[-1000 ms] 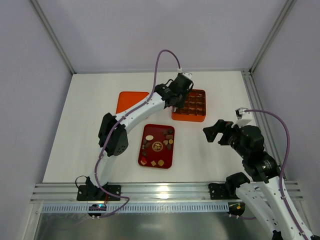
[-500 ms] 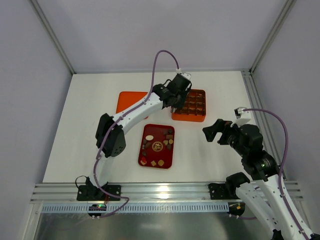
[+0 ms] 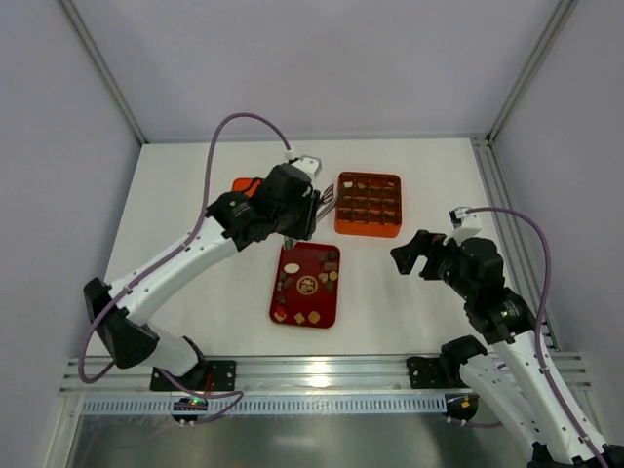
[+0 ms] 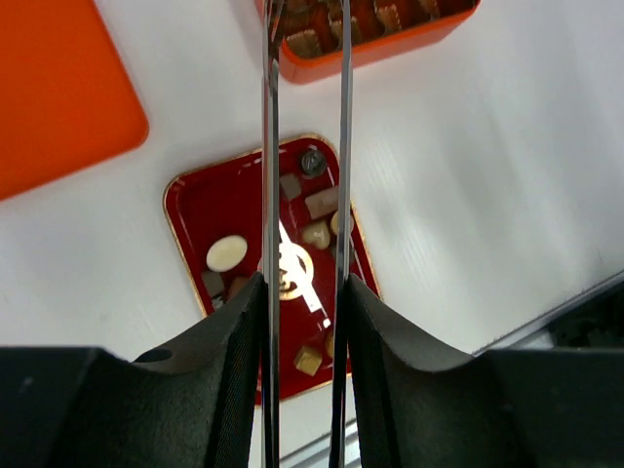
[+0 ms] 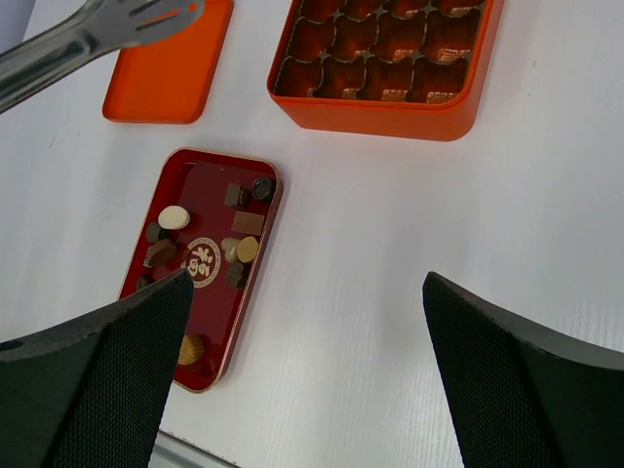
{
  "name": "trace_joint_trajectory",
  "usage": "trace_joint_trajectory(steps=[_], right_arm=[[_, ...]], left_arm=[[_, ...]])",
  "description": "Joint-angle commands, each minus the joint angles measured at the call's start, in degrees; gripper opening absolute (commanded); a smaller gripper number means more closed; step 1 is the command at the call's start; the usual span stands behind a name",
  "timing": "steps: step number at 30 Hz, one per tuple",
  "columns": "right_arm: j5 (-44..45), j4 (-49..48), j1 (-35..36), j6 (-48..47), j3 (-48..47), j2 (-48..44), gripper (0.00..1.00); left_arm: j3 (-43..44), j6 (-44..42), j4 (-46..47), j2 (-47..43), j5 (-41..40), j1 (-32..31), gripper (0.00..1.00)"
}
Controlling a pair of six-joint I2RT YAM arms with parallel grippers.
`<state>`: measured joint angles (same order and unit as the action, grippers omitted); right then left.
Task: Pack the chocolate
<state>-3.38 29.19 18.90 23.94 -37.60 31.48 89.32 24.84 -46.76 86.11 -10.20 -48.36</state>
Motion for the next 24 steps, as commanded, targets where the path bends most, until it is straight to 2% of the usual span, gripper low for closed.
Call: trace_joint_trajectory(steps=[1, 6, 12, 18, 24], right_arm=[[-1.4, -4.4, -0.1, 0.0, 1.1, 0.6, 1.0], [-1.7, -5.8, -0.2, 0.4, 2.4, 1.6, 1.0], [-2.4, -7.6, -0.1, 0.8, 3.4, 2.8, 1.0], [-2.8, -8.6, -0.1, 1.2, 4.5, 3.1, 1.0], [-3.1, -9.4, -0.2, 1.6, 5.6, 3.4, 1.0]], left_arm=[[-6.0, -0.3, -6.1, -7.8, 0.9, -1.1, 0.37], [-12.1, -1.3, -14.6, -16.5, 0.2, -2.4, 0.37], [-19.3, 1.4, -18.9, -24.9, 0.3, -4.8, 0.37], [-25.9, 3.6, -20.9, -28.4, -0.3, -6.7, 0.37], [-27.4, 4.1, -20.0, -28.5, -0.9, -7.6, 0.37]])
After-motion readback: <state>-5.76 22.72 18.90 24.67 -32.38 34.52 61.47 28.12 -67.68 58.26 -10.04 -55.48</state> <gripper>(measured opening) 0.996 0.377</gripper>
